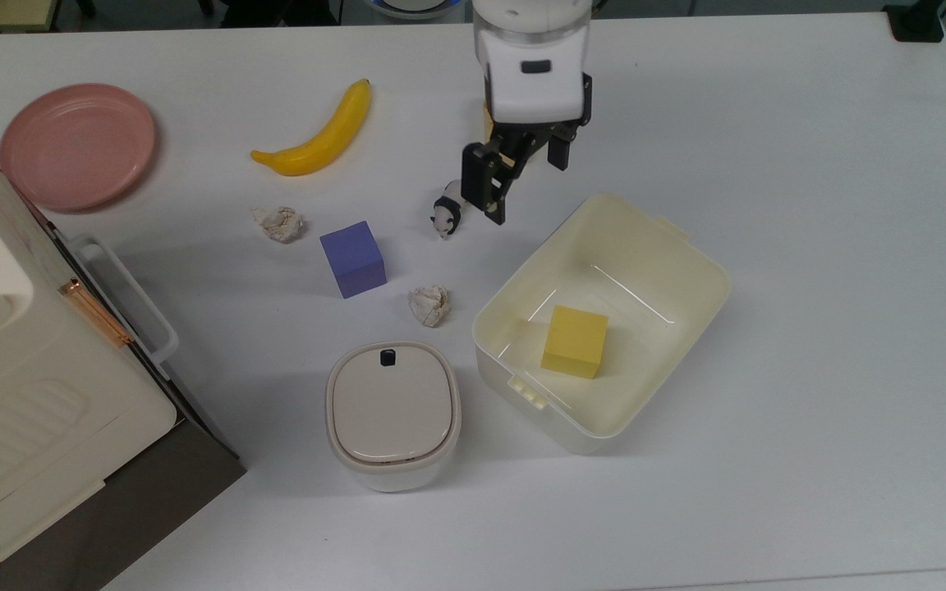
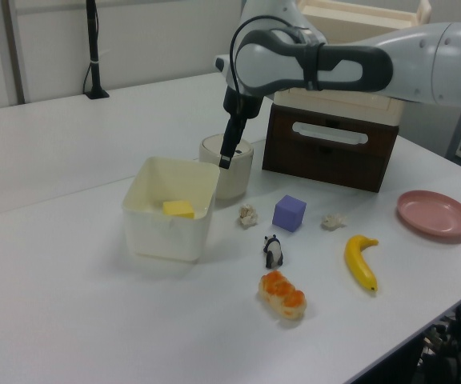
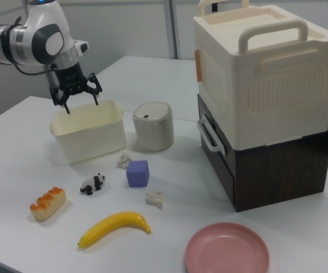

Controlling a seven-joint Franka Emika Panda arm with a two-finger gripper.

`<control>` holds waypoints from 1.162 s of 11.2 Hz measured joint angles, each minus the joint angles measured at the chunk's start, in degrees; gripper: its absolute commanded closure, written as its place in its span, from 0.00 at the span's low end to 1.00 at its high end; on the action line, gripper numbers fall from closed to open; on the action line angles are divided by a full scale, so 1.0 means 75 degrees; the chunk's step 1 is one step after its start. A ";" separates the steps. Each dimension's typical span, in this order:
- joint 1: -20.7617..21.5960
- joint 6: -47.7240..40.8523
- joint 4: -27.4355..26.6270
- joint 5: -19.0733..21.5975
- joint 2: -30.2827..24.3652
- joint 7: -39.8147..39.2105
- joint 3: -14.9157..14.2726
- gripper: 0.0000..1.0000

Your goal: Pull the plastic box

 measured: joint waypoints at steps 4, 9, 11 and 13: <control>0.0405 0.0799 -0.0001 -0.0212 0.0574 -0.0505 -0.0007 0.00; 0.0606 0.1362 0.0008 -0.0223 0.1041 -0.0507 -0.0096 0.00; 0.0606 0.1370 0.0011 -0.0262 0.1115 -0.0532 -0.0156 0.00; 0.0606 0.1370 0.0011 -0.0313 0.1206 -0.0548 -0.0167 0.00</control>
